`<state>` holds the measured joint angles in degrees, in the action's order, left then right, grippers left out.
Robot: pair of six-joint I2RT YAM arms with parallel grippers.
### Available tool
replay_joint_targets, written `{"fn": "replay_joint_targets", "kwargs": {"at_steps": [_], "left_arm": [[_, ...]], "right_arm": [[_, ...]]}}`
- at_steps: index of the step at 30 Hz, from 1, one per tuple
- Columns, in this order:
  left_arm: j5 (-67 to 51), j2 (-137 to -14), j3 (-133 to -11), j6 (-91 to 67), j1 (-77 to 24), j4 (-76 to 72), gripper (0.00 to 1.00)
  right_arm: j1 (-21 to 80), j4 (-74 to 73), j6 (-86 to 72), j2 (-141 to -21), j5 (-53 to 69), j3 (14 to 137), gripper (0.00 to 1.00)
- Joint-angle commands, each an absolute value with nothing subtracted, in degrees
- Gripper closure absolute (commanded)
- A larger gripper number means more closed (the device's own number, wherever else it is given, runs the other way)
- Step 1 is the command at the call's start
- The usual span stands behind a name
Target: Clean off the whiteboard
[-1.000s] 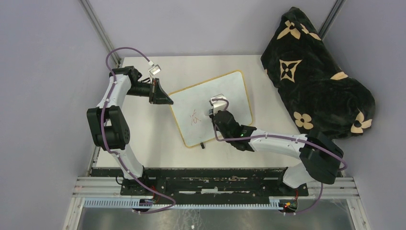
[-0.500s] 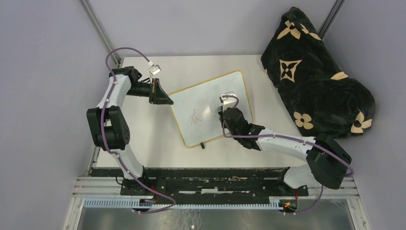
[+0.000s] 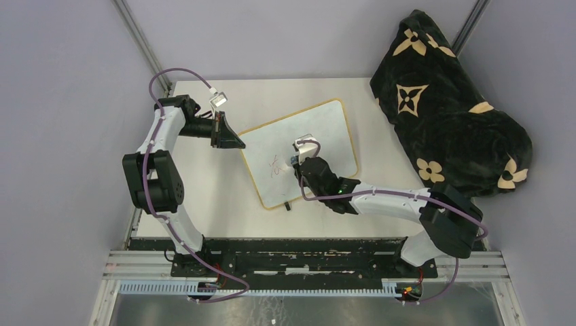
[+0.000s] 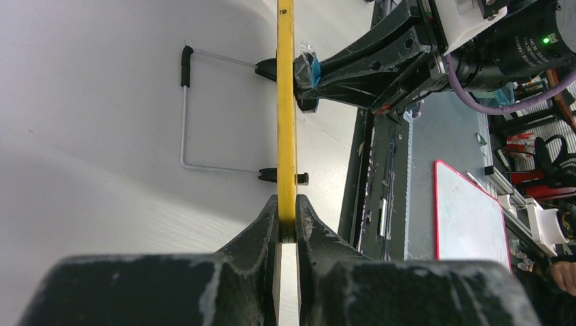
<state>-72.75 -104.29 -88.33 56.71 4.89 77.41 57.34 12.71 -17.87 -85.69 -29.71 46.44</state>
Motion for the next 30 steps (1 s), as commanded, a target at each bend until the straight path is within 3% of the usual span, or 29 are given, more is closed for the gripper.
{"fn": "replay_joint_targets", "kwargs": {"at_steps": [1, 17, 30], "left_arm": [[-68.99, -103.44, -86.74, 59.59, 3.86, 75.41, 0.97], [-68.72, -102.99, -86.87, 59.33, 3.93, 75.41, 0.97], [-69.29, -103.08, -87.18, 59.24, 3.77, 75.41, 0.97]], "right_arm": [[57.9, 15.86, -17.63, -87.16, -26.39, 50.9, 0.99], [54.13, 10.88, -15.38, -80.86, -40.3, 45.06, 0.99], [57.17, 9.83, -15.89, -88.45, -30.62, 53.21, 0.99]]}}
